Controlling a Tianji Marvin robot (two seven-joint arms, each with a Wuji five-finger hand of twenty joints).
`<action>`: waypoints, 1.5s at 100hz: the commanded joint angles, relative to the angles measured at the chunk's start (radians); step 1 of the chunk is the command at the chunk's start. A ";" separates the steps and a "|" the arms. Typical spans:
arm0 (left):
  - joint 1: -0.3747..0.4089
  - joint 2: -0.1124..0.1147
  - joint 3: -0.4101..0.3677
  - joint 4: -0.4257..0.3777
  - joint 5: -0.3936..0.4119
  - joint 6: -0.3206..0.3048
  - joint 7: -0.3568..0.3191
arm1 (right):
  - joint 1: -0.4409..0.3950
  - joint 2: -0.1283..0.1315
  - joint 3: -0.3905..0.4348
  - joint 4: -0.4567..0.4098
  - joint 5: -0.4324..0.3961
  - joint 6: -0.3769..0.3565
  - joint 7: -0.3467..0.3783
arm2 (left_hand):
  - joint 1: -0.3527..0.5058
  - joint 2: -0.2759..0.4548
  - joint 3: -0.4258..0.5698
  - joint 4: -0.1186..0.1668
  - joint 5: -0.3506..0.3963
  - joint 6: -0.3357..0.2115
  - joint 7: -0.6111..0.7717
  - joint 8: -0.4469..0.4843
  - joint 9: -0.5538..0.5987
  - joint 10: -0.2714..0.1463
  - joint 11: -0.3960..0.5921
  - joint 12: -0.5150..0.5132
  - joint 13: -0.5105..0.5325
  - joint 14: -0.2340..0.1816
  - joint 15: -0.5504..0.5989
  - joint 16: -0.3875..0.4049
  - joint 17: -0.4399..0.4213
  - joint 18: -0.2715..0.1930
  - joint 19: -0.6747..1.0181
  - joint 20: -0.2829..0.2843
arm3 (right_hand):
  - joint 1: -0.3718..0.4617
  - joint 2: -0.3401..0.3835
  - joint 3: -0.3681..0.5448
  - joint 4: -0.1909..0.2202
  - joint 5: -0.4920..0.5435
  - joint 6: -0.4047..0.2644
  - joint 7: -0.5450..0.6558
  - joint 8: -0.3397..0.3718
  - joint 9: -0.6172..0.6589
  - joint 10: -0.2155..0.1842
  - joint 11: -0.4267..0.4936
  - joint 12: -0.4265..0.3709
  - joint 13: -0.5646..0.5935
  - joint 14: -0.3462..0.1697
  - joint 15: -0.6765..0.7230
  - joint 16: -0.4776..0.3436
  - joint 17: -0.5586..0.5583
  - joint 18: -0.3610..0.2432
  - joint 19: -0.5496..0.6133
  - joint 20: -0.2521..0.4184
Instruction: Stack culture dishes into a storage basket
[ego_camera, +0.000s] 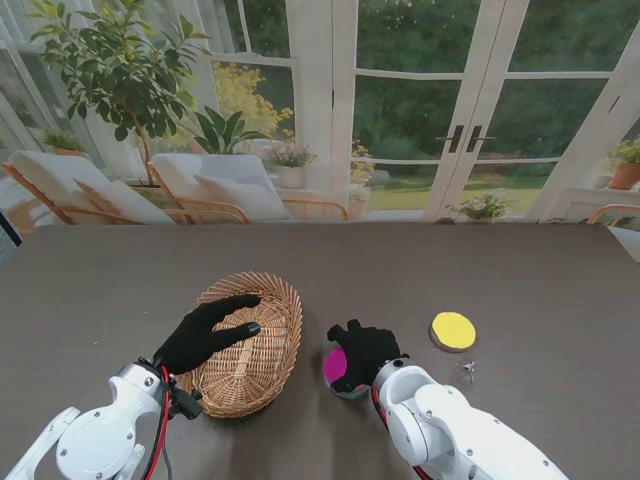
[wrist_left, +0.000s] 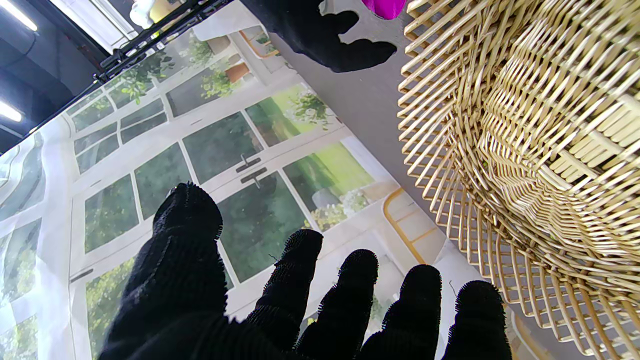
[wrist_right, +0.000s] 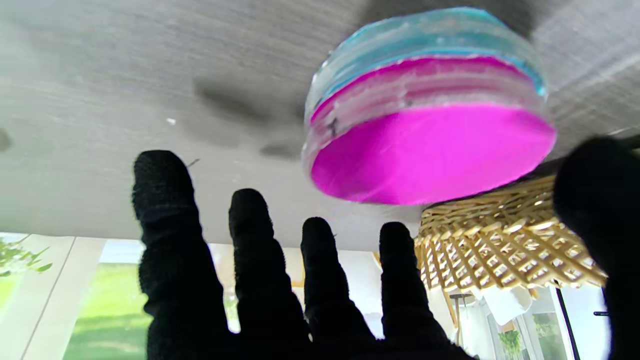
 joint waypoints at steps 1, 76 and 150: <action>0.002 -0.001 -0.001 -0.005 -0.004 0.003 -0.022 | -0.018 0.009 0.009 -0.027 -0.037 -0.018 0.012 | -0.020 0.054 -0.020 0.014 0.005 0.000 0.003 0.008 0.012 0.003 0.006 0.005 0.038 -0.003 0.002 0.003 0.000 -0.009 0.006 0.006 | -0.034 0.136 -0.149 0.045 -0.046 0.025 -0.062 -0.006 -0.051 -0.017 -0.002 -0.020 -0.043 -0.012 -0.018 -0.019 -0.374 -0.010 -0.060 -0.041; -0.009 0.000 0.007 0.003 -0.026 0.006 -0.034 | -0.090 0.003 0.252 -0.127 0.047 -0.083 0.051 | -0.009 0.082 -0.022 0.010 0.030 0.006 0.010 0.010 0.035 0.012 0.010 0.008 0.049 0.007 0.004 0.005 0.006 -0.004 0.008 0.006 | -0.190 0.658 -0.449 0.144 -0.030 0.078 -0.413 -0.262 -0.118 0.022 -0.342 -0.155 -0.347 -0.167 -0.252 -0.256 -0.565 -0.349 -0.805 -0.493; -0.011 0.000 0.006 0.005 -0.028 0.005 -0.035 | -0.030 0.021 0.374 -0.052 -0.061 -0.019 0.166 | -0.006 0.083 -0.024 0.010 0.047 0.010 0.015 0.013 0.045 0.017 0.011 0.009 0.054 0.009 0.006 0.006 0.010 -0.002 0.009 0.006 | -0.079 0.179 -0.315 0.140 0.087 0.001 -0.072 -0.085 0.124 0.018 -0.303 -0.126 0.006 -0.019 -0.025 -0.031 -0.368 -0.061 -0.063 0.022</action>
